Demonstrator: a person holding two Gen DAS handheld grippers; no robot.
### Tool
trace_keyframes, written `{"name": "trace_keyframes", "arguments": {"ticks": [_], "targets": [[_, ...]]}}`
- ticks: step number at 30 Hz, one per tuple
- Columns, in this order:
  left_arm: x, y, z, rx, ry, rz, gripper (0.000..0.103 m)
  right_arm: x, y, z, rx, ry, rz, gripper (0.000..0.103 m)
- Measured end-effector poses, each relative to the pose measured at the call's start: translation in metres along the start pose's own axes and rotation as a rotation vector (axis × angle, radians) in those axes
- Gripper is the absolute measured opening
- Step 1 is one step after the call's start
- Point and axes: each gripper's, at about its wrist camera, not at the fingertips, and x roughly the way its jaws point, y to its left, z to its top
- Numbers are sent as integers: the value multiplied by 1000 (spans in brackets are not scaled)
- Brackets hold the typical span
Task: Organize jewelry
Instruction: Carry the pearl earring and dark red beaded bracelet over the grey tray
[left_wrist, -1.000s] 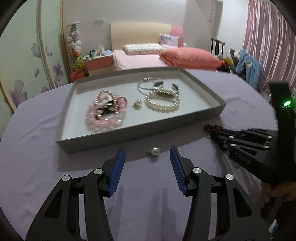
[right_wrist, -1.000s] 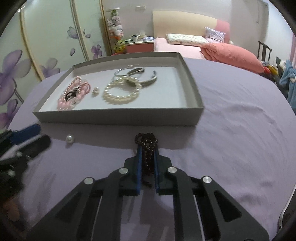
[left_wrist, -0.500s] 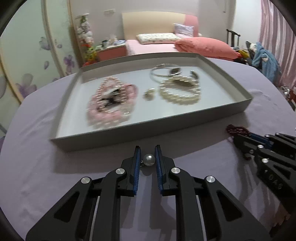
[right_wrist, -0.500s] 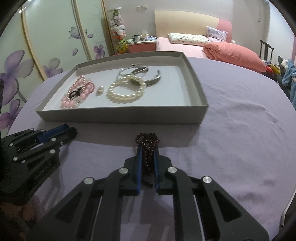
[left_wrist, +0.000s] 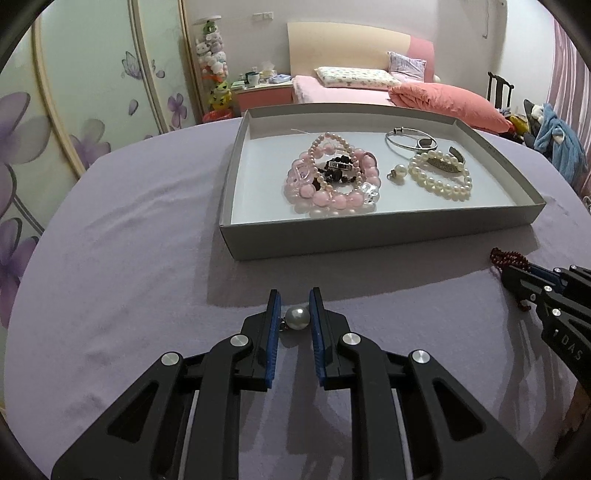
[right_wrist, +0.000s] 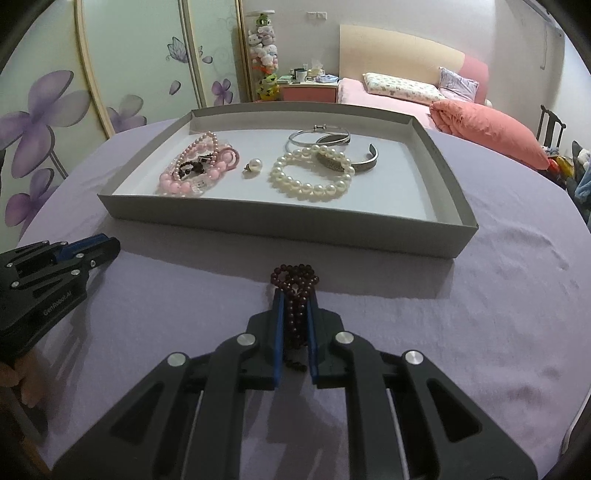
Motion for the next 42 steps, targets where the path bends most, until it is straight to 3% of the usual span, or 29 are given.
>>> {"name": "trace_keyframes", "arguments": {"ticks": [24, 29, 36, 42], "targets": [[0, 3, 1, -7, 1, -9, 17, 1, 0, 0, 2, 0, 2, 12], [0, 7, 1, -26, -1, -31, 17, 0, -6, 0, 41, -4, 34, 11], [-11, 23, -4, -104, -24, -93, 17, -20, -18, -4, 128, -83, 84, 10], [-40, 31, -3, -156, -125, -110, 16, -50, -18, 5, 175, -203, 118, 10]]}}
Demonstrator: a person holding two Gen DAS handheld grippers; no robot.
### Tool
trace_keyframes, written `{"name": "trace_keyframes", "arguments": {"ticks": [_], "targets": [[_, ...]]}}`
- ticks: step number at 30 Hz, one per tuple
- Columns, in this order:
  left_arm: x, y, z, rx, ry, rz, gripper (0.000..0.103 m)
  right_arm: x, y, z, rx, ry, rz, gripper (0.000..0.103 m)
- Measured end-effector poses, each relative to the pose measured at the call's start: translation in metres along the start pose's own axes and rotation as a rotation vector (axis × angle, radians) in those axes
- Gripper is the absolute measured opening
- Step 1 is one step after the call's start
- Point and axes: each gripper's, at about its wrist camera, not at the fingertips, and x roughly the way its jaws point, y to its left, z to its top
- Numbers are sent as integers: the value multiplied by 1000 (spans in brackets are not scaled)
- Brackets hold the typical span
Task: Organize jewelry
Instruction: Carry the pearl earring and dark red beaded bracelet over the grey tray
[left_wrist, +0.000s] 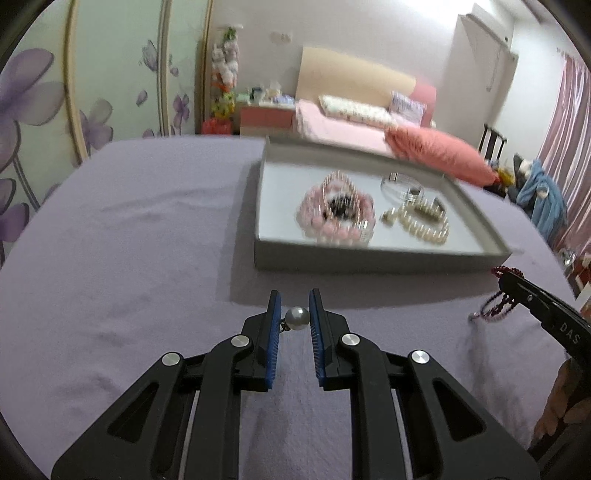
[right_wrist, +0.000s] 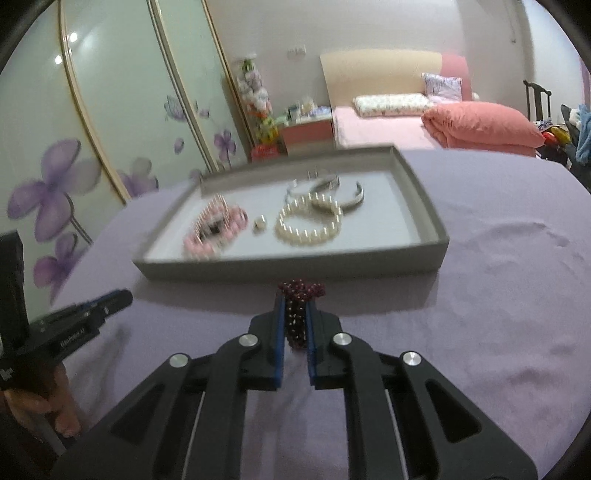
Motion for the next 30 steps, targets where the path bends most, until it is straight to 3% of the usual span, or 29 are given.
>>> {"name": "trace_keyframes", "arguments": {"ticks": [13, 21, 30], "targets": [[-62, -38, 9, 89, -343, 57, 16, -62, 33, 20, -80, -309, -44, 10], [-62, -49, 9, 123, -396, 74, 17, -73, 45, 17, -152, -426, -134, 10], [-60, -51, 5, 125, -398, 78, 17, -64, 42, 16, -151, -428, -183, 10]]}}
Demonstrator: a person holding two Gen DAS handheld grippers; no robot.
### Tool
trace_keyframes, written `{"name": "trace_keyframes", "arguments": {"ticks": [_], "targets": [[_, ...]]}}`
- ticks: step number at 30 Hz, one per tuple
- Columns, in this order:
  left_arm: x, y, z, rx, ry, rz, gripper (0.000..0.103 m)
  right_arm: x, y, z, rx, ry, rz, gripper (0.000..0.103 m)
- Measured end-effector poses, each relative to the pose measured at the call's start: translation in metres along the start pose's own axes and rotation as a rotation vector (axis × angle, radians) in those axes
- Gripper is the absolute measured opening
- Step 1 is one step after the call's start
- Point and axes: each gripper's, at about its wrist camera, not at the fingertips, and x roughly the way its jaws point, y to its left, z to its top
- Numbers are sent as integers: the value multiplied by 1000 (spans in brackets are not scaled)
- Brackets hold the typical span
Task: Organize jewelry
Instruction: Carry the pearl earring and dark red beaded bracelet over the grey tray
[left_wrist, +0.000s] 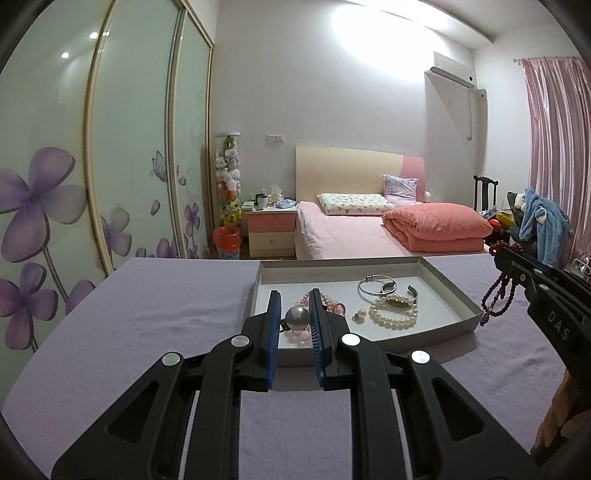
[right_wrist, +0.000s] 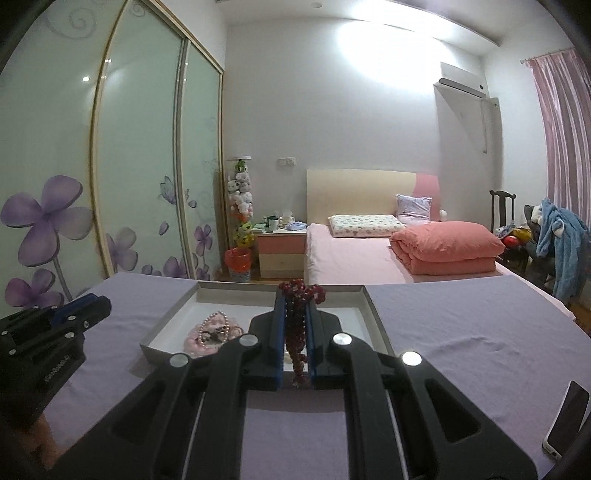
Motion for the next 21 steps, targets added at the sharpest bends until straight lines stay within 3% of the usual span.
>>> {"name": "trace_keyframes", "arguments": {"ticks": [13, 21], "targets": [[11, 2, 9, -2, -1, -37, 17, 10, 1, 7, 7, -20, -4, 10], [44, 3, 22, -17, 9, -54, 17, 41, -1, 19, 42, -16, 7, 10]]}}
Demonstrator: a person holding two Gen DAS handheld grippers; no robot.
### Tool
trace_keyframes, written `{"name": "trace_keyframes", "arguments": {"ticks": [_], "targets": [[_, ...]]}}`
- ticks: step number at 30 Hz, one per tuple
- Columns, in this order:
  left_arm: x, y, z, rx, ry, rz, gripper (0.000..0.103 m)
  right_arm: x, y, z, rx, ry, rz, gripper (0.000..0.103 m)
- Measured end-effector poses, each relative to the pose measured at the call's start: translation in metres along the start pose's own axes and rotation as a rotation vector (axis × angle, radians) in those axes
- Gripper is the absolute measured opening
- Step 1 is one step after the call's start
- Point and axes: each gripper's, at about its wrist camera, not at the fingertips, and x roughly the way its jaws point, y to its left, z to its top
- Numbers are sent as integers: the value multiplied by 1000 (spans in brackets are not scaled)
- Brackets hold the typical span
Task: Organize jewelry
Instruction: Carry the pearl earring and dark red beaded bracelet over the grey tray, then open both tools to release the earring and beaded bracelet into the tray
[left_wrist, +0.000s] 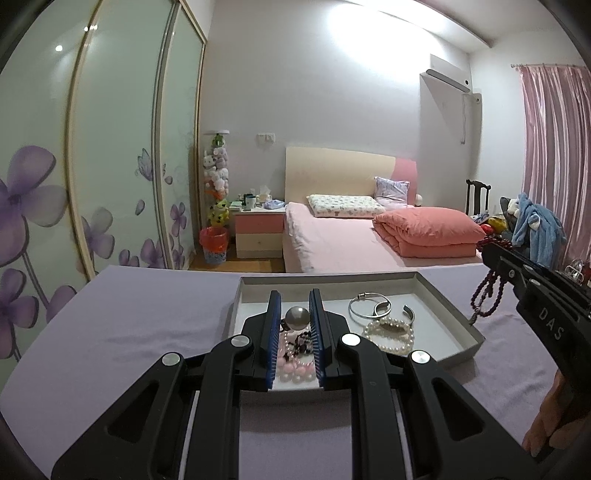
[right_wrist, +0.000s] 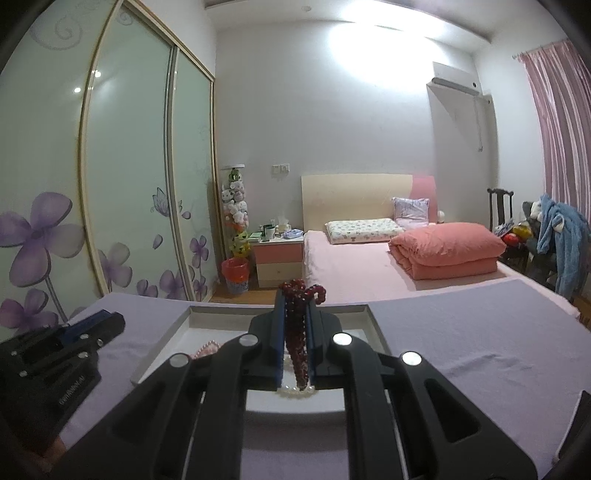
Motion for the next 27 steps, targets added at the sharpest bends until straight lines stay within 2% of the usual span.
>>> {"name": "trace_keyframes", "arguments": {"ticks": [16, 18, 20, 22, 27], "targets": [[76, -7, 0, -15, 146, -67, 17, 112, -15, -12, 97, 231, 49, 11], [83, -6, 0, -30, 170, -77, 17, 122, -16, -14, 114, 270, 70, 17], [86, -2, -1, -55, 187, -91, 20, 124, -20, -16, 138, 284, 75, 38], [86, 4, 0, -75, 191, -96, 34, 121, -24, -16, 149, 272, 62, 39], [76, 21, 6, -144, 177, -102, 37, 110, -37, -13, 192, 258, 50, 39]]}}
